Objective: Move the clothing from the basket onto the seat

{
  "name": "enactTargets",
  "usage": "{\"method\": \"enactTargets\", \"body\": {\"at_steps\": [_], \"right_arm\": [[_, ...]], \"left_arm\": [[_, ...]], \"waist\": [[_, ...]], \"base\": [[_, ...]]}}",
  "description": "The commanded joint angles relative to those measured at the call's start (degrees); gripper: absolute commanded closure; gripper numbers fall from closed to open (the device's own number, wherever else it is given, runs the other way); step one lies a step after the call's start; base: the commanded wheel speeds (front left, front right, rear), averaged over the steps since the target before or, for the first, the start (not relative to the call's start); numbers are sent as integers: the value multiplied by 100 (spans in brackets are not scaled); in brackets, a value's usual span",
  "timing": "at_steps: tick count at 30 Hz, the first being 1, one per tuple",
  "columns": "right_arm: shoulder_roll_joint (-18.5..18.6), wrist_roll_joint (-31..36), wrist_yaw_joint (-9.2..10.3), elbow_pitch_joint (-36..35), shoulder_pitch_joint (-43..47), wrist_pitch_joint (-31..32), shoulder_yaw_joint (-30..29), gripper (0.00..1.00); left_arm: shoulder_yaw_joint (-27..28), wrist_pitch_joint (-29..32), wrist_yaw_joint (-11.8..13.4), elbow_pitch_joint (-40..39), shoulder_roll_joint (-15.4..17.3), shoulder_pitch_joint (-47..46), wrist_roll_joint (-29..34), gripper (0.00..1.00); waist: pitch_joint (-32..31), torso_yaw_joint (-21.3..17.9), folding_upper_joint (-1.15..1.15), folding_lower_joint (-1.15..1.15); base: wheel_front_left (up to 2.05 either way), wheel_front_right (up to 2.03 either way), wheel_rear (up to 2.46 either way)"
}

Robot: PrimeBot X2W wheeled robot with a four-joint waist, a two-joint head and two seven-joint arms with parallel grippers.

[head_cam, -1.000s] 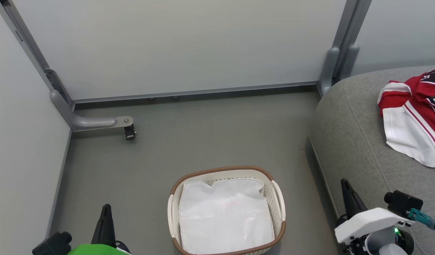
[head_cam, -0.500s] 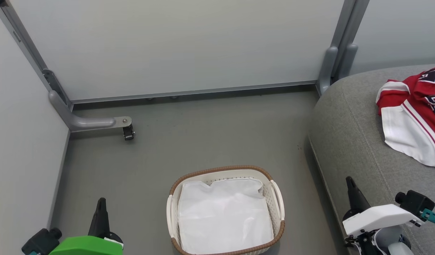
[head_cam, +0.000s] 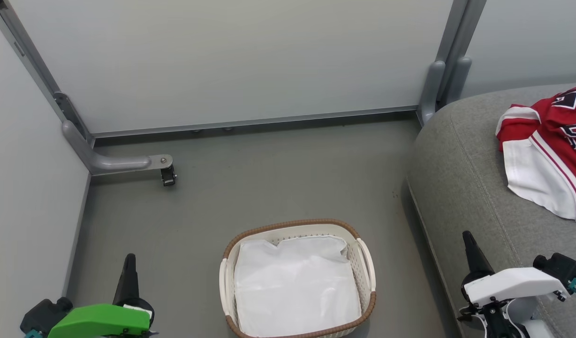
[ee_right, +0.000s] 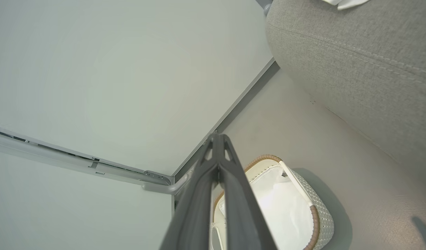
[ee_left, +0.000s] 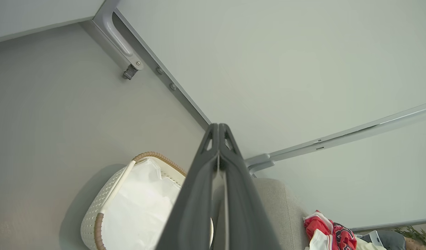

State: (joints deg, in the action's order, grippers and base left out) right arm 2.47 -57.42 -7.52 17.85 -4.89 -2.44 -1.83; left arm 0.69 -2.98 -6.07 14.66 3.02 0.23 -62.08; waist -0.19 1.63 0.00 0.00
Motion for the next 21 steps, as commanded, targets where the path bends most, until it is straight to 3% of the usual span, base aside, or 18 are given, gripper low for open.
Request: {"method": "enactTargets", "body": {"at_steps": [1, 21], "right_arm": [[35, -169, 2, -92, -121, 44, -42, 100], [43, -1352, 3, -204, -136, 355, -200, 100]], "left_arm": [[45, 42, -35, -72, 47, -174, -156, 100], [224, 355, -77, -75, 46, -361, -1197, 100]], "waist": [[1, -3, 0, 0], [11, -49, 0, 0]], "base": [[0, 0, 0], [0, 0, 0]]}}
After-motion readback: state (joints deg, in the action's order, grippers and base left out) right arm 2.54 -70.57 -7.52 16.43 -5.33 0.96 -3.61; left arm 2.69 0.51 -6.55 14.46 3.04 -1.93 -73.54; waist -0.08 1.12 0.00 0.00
